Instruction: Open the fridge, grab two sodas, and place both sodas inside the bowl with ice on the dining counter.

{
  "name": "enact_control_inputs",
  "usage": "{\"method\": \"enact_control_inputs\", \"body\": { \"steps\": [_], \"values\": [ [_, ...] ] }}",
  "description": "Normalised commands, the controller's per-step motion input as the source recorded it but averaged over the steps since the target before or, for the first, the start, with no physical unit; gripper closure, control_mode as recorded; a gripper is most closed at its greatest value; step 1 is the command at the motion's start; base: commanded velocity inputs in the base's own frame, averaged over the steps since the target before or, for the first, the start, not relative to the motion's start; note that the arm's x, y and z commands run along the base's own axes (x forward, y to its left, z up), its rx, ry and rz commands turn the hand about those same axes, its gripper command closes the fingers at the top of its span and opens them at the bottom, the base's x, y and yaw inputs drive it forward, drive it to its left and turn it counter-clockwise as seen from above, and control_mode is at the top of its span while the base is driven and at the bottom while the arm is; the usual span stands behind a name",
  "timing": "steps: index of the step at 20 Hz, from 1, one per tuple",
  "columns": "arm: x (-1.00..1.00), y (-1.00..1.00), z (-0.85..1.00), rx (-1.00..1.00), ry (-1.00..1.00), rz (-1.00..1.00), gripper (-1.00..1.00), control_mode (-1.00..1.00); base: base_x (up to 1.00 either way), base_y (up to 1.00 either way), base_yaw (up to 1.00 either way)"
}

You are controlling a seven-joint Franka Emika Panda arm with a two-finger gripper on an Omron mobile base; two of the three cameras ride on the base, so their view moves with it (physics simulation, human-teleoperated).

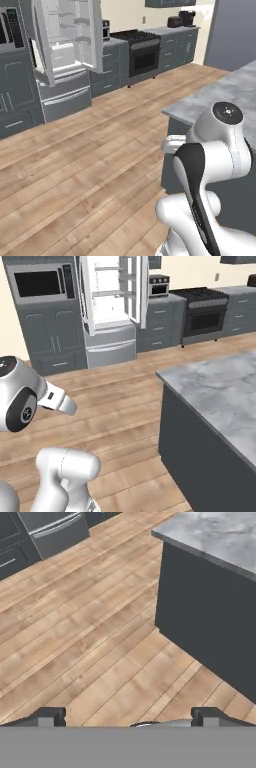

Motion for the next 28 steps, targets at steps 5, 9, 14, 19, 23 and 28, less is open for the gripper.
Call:
{"method": "enact_control_inputs", "body": {
  "steps": [5,9,14,19,23,28],
  "values": [
    [0.00,0.00,0.00,0.00,0.00,0.00,-1.00,1.00,1.00,0.39,-0.26],
    [0.00,0.00,0.00,0.00,0.00,0.00,-1.00,1.00,1.00,0.40,-0.27],
    [0.00,0.00,0.00,0.00,0.00,0.00,-1.00,1.00,1.00,0.31,-0.20],
    [0.00,0.00,0.00,0.00,0.00,0.00,-1.00,1.00,1.00,0.22,-0.12],
    [0.00,0.00,0.00,0.00,0.00,0.00,-1.00,1.00,1.00,0.23,-0.12],
    [0.00,0.00,0.00,0.00,0.00,0.00,-1.00,1.00,1.00,0.27,-0.12]
  ]
}}
